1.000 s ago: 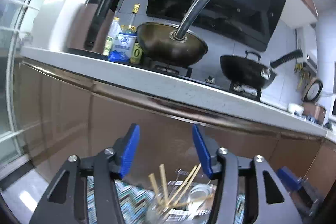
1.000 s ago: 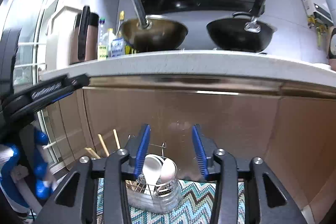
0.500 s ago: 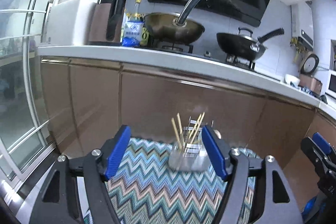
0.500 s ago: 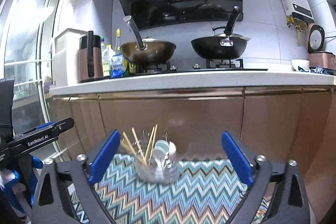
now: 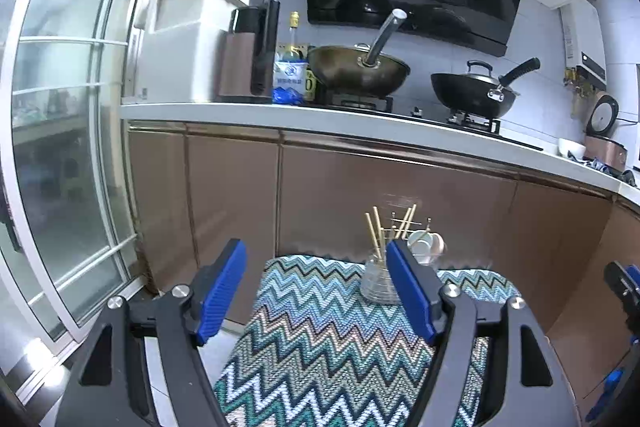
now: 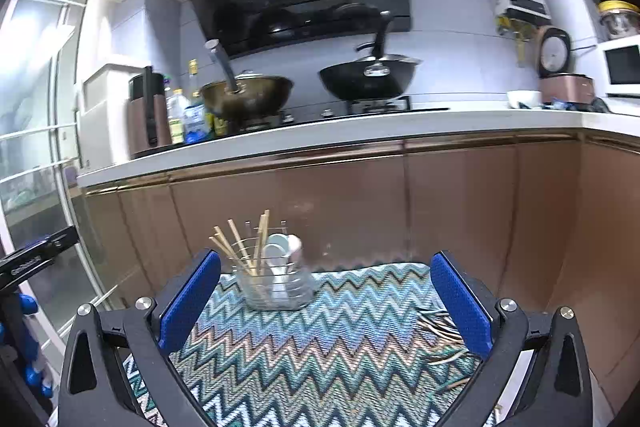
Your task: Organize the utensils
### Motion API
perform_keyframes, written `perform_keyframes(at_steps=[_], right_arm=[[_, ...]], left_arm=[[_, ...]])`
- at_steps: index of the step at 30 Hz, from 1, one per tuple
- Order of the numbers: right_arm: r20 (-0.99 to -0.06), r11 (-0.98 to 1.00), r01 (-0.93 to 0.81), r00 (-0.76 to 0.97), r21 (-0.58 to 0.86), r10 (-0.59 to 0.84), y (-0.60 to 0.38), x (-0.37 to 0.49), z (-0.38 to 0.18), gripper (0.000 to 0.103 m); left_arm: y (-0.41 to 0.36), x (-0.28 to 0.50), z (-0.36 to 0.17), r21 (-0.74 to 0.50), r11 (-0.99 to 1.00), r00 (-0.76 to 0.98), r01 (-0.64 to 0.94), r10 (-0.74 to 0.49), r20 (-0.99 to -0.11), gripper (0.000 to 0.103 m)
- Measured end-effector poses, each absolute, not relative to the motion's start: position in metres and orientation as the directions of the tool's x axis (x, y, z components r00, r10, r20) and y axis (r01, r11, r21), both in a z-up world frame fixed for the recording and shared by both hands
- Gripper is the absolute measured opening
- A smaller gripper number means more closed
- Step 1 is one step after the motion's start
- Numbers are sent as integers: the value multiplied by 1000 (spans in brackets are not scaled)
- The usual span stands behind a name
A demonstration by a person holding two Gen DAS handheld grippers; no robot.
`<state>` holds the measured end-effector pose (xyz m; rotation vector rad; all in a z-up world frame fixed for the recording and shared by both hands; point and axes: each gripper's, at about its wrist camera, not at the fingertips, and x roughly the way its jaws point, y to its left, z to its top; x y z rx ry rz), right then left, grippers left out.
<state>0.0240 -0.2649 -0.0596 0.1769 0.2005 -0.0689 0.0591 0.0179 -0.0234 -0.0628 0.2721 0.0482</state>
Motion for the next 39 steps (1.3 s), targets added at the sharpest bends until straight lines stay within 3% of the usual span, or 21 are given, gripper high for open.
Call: perform_keyframes(at_steps=[19,39], right_arm=[[-224,974,122,972,192,-77,-274,17,-70,103],[-231,976,150,967,160,-111,-273,15,-73,103]], left_arm=[[11,59,-35,-8,996,946,-90,83,-312,73],[-13,41,-29,116,987,975,-116,135,-177,79]])
